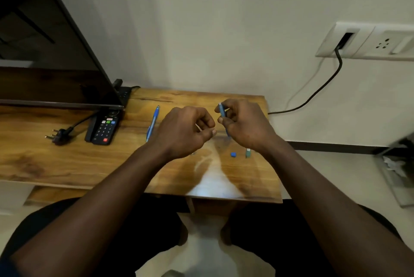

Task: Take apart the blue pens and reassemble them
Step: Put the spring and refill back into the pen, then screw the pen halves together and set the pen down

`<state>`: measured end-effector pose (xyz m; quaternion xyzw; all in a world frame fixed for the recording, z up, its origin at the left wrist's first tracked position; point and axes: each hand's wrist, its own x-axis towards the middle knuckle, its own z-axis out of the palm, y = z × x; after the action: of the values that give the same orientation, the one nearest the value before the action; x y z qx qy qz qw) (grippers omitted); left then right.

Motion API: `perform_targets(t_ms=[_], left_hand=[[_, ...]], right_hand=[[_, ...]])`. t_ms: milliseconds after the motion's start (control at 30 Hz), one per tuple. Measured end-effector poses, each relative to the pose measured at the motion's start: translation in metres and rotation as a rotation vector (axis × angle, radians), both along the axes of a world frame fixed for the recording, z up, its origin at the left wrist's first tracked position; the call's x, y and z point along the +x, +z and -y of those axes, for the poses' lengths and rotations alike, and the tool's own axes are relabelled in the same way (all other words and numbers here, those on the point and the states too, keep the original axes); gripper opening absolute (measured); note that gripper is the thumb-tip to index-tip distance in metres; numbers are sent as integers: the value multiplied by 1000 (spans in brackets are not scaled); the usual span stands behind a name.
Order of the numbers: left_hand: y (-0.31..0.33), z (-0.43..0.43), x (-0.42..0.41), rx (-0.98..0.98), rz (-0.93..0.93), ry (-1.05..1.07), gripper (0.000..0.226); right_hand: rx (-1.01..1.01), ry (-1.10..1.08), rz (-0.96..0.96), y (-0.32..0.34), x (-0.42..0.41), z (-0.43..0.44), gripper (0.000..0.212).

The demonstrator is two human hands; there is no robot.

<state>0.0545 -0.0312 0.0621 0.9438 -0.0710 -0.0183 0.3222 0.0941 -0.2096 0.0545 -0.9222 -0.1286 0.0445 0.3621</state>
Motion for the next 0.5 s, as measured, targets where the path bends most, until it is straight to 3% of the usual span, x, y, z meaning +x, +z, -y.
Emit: perform_targets(t_ms=[233,400,500], left_hand=[[-16,2,-2,163,-129,-80,25],[-34,9,-3,-169,-204,124,22],[-45,16,-5,-242,-224,160,13]], right_hand=[[92,-32,-132,-9,3,1,28],[344,-163,-397,-20,2,-3,19],[419,-221,-496,-29,3,-5,17]])
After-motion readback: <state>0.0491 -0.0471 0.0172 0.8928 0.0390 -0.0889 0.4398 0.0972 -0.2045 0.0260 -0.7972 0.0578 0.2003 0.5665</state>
